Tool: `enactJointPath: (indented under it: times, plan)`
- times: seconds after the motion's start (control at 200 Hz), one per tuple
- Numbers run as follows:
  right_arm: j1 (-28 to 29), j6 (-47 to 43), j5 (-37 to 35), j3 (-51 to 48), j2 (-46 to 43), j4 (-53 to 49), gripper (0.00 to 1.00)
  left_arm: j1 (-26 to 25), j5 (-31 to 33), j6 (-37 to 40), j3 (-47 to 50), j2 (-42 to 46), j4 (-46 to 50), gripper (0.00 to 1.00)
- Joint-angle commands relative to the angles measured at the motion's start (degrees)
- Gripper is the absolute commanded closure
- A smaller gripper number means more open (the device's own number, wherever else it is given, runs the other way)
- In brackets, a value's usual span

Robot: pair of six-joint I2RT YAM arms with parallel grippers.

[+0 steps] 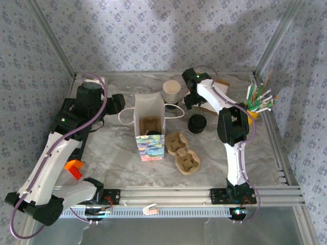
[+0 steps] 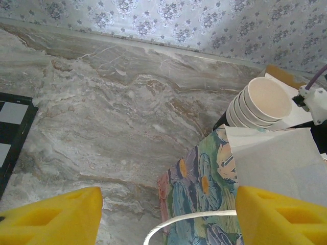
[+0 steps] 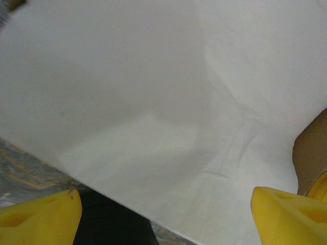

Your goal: Pack the takeout coffee

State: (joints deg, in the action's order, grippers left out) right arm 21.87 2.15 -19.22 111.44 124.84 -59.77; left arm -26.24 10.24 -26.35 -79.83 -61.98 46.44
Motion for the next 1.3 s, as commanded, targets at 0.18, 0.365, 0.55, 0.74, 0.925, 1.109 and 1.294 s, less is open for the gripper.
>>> enactJointPath:
  times: [0.18,0.365,0.55,0.74,0.925,1.109,1.294]
  plan:
    - [-1.4,-3.1,-4.0,-0.2,0.9,-0.2,0.20,0.5,-1.2,0.3,-0.7,-0.2,-1.6,0.31]
    - [-1.7,-2.9,-3.3,-0.6,-0.7,0.4,0.43,0.5,-1.3,-0.1,-0.9,-0.2,-1.5,0.30]
    - [-2.5,-2.9,-2.6,-0.8,-0.9,1.3,0.66,0.5,-1.6,-0.5,-1.1,-0.4,-1.9,0.30]
    - [-3.1,-3.2,-1.7,-0.2,-1.4,1.2,0.86,0.5,-1.5,-0.5,-1.5,-0.9,-1.6,0.30]
    - [-3.6,-2.8,-0.1,1.0,-4.4,0.5,1.00,0.5,-1.9,-0.6,-2.0,-0.9,-1.7,0.30]
    - [-4.3,-0.8,2.1,1.1,-9.5,-0.2,1.00,0.5,-2.1,-0.5,-2.4,-0.8,-1.6,0.30]
    - [-6.4,3.9,6.2,1.6,-15.5,-1.8,1.00,0.5,-3.5,1.0,-3.6,-0.8,-1.5,0.27]
